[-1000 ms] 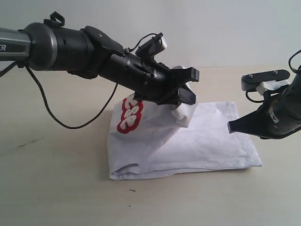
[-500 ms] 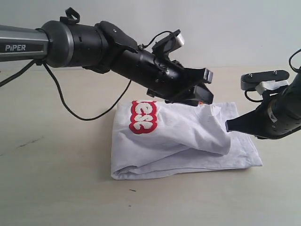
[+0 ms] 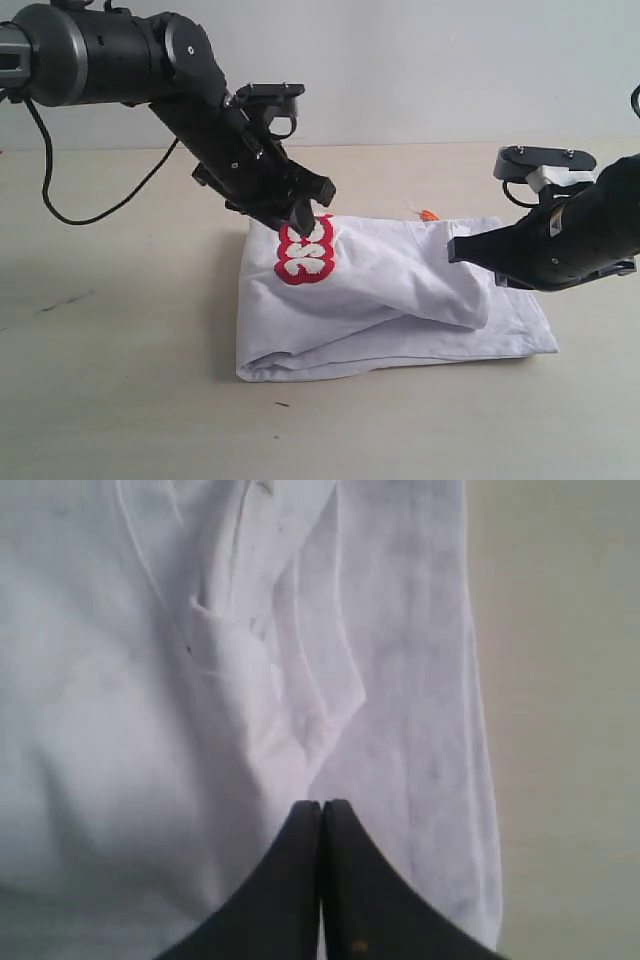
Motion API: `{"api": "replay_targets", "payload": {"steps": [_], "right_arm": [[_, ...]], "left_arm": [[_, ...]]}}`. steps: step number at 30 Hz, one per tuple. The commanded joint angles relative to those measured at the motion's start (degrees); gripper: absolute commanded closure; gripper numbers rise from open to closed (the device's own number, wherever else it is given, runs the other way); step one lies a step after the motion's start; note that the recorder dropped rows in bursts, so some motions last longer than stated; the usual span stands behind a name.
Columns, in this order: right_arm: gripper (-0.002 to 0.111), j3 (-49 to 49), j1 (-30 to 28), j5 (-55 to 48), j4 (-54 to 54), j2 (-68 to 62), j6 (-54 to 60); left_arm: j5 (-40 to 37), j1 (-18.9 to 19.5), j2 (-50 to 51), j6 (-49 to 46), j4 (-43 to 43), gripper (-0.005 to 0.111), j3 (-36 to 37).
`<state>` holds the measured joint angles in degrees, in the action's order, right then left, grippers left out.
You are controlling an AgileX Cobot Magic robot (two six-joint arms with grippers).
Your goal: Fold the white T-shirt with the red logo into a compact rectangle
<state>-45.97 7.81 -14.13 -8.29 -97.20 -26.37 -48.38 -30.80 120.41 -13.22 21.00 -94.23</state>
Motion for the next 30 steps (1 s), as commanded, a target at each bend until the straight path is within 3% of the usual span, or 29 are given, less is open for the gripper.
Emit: {"api": "replay_targets", "payload": {"steps": [1,6,21,26,30], "right_arm": [[0.108,-3.97,-0.29,0.72,4.30,0.53,0.80],[0.108,-5.97,-0.29,0.32,4.88,0.41,3.36],[0.108,-5.97,-0.29,0.46,6.24,0.41,5.24],[0.108,-5.97,-0.29,0.46,6.24,0.41,10.09],[0.108,-5.97,-0.29,0.34,6.98,0.41,10.29]], "left_arm": [[-2.66,-0.07,-0.63,1.68,0.21,0.065,2.09],[-8.34,-1.20,-0.63,-1.06,5.84,0.065,4.55],[-5.40,-9.18,2.91,-1.69,10.98,0.065,6.61],[-5.93,-9.97,3.25,-1.49,10.84,0.065,6.61],[-5.25,-9.82,3.25,-1.36,9.91,0.084,6.61]]}}
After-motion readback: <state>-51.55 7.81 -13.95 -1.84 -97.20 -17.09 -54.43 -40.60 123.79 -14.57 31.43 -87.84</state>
